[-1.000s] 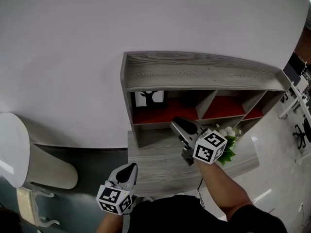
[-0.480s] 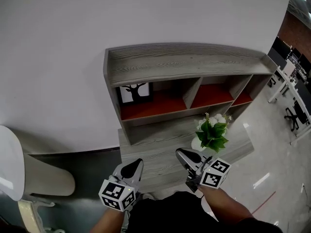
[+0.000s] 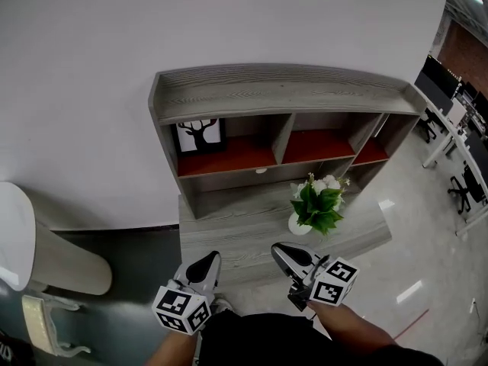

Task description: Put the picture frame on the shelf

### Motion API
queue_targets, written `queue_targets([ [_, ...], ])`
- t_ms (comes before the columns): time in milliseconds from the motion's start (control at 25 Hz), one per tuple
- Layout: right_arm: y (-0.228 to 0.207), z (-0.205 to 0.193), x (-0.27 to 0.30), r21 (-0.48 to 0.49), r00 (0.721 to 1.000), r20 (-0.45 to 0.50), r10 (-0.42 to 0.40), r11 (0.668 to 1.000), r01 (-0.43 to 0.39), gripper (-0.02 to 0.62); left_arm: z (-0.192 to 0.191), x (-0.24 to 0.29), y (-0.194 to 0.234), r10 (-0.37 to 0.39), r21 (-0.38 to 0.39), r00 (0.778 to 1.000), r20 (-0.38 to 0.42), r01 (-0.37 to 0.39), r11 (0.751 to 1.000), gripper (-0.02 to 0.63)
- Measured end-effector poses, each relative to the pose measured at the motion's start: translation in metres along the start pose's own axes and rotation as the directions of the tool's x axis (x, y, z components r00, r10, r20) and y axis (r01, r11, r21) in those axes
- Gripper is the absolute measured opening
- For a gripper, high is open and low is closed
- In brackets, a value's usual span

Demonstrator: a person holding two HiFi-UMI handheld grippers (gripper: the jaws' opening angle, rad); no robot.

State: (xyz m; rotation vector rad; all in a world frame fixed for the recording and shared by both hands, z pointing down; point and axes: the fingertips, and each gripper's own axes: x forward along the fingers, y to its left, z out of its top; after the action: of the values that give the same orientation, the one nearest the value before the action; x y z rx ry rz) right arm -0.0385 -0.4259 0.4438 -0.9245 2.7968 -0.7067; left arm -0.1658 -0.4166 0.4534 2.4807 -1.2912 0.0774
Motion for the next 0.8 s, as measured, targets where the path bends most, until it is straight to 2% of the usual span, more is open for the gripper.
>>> queue_targets([
  [160,0.005,-0.005,-0.036,-0.026,0.999,-0.017,0.029,0.999,-0.029,0.015,-0.008,-0.002,-0.043,0.008,0.038,1.000,0.009,-0.009,0.999,0.009],
  [640,0.030,-0.027,-0.139,-0.068,0.995,-0.034,0.093,0.993,-0.096,0.015,-0.052,-0.043,-0.139,0.103,0.023,0.995,0.009,-0.103,0.994,0.009],
  [800,0.030,-0.037,-0.163,-0.043,0.994,-0.038,0.103,0.994,-0.104,0.015,-0.062,-0.061,-0.156,0.151,0.019,0.988,0.022,-0.152,0.988,0.009],
])
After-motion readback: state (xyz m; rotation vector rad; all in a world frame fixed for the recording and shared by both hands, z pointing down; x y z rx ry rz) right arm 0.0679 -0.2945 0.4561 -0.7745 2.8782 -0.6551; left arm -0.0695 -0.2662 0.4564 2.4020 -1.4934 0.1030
